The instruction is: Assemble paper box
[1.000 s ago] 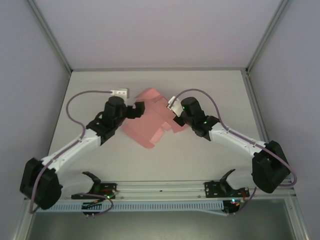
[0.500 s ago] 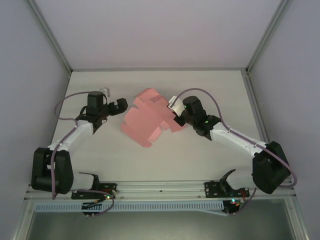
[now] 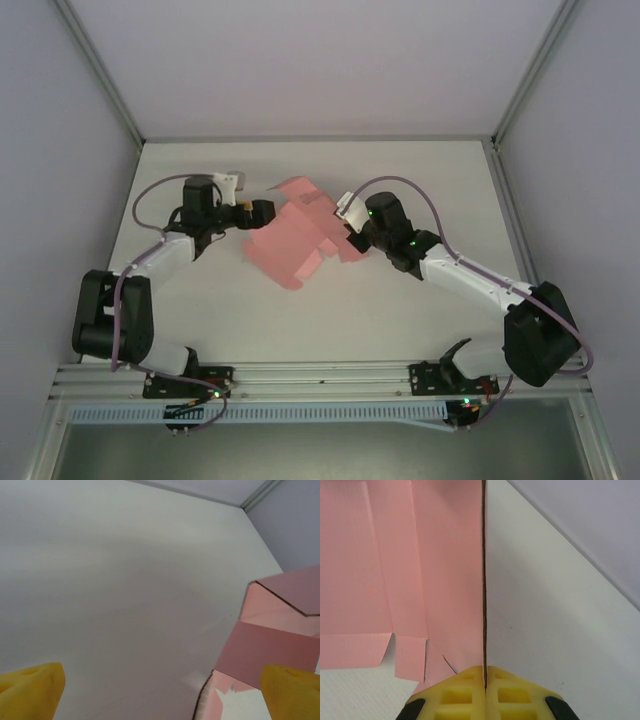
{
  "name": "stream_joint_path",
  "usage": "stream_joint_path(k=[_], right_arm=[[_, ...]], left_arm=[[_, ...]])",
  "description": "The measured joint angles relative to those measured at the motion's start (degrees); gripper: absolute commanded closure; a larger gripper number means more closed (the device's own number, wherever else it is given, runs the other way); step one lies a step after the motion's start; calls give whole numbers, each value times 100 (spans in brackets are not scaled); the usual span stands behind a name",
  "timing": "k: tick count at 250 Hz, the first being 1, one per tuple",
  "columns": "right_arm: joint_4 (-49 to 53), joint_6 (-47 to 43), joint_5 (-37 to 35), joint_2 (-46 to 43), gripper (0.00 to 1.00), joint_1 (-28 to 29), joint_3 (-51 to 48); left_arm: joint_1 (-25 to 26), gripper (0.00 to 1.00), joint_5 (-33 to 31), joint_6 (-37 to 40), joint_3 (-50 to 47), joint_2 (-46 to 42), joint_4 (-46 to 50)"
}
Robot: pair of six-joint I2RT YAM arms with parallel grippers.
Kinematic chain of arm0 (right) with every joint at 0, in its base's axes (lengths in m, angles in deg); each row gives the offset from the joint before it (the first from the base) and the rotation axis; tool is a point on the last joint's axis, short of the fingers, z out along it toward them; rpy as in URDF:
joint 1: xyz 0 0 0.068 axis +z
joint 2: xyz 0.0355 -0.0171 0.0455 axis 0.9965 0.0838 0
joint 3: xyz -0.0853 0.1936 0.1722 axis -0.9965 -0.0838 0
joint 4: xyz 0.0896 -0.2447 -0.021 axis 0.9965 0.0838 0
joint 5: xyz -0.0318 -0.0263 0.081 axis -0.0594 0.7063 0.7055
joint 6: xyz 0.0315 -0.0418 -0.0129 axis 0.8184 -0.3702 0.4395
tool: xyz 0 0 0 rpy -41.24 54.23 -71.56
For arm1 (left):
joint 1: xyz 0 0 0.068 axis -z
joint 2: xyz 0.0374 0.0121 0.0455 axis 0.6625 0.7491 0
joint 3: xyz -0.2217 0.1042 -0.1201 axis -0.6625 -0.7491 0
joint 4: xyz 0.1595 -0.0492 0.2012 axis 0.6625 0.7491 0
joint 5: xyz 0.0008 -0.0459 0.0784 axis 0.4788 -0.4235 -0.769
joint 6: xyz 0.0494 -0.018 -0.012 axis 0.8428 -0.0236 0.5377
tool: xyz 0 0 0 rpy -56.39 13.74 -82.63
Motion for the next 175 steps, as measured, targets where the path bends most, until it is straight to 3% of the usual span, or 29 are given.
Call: stream_joint_path(k=[34,84,117,143,175], right_arm=[[-4,46,157,24,100,0,0],[107,42,192,101,100,-48,0],[168,39,199,118,100,-52,0],[173,26,177,120,100,-50,0],[306,-192,-39,157,100,-35,83]], left_arm=[[306,0,-68,166,0,168,-83],[1196,0,-1853,483,114,267,33],[1449,0,-2763,490,149,306,81],[1558,0,-3287,457,160,348,173],[1600,0,-3488,343,157,332,352]])
